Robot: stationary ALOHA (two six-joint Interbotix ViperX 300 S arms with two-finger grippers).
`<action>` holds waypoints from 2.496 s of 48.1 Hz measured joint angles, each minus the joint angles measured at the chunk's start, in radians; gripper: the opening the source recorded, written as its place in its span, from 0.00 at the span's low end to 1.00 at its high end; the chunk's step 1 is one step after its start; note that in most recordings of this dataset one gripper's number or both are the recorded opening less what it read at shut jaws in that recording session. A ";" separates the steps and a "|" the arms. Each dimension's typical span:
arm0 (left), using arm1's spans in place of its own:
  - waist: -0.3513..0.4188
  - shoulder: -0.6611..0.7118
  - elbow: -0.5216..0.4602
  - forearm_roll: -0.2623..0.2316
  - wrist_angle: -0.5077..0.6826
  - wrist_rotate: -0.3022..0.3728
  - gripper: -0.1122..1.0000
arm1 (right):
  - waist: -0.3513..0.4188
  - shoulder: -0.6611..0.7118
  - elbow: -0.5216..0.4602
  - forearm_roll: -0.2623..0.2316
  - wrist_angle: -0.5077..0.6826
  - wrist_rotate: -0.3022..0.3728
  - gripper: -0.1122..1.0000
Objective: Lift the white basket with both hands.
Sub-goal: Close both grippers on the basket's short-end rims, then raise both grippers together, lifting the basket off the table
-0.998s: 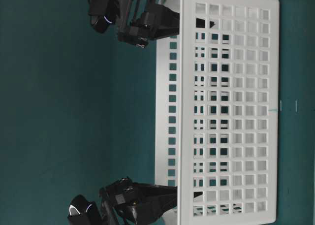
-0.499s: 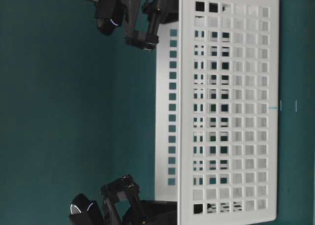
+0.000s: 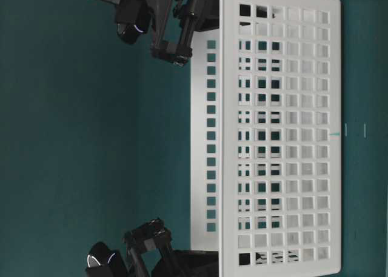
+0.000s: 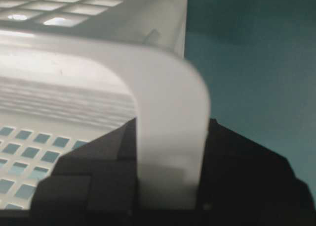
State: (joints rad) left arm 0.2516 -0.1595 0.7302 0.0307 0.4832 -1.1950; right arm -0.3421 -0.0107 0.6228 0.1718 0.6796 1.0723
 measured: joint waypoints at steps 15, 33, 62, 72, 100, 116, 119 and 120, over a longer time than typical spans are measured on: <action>0.000 -0.011 0.003 0.000 0.003 0.002 0.15 | 0.003 -0.006 0.000 0.006 -0.002 -0.002 0.26; 0.000 -0.067 -0.006 0.000 0.025 0.000 0.15 | 0.005 -0.058 -0.009 0.006 0.011 -0.002 0.26; -0.109 -0.074 -0.005 0.000 0.041 -0.023 0.15 | 0.098 -0.069 0.005 0.025 0.041 0.031 0.26; -0.175 -0.089 0.003 -0.002 0.051 -0.094 0.15 | 0.184 -0.081 0.031 0.015 0.028 0.144 0.26; -0.290 -0.100 0.008 -0.002 0.048 -0.176 0.15 | 0.337 -0.095 0.077 -0.014 -0.041 0.296 0.26; -0.321 -0.066 -0.002 -0.002 0.048 -0.210 0.15 | 0.362 -0.087 0.084 -0.015 -0.041 0.310 0.26; -0.322 -0.055 -0.003 -0.003 0.048 -0.216 0.15 | 0.367 -0.083 0.086 -0.015 -0.043 0.311 0.26; -0.324 -0.051 -0.003 -0.002 0.048 -0.216 0.15 | 0.367 -0.081 0.086 -0.015 -0.043 0.311 0.26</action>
State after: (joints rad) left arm -0.0721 -0.2102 0.7271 0.0291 0.5308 -1.4113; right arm 0.0245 -0.0920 0.7087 0.1565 0.6366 1.3837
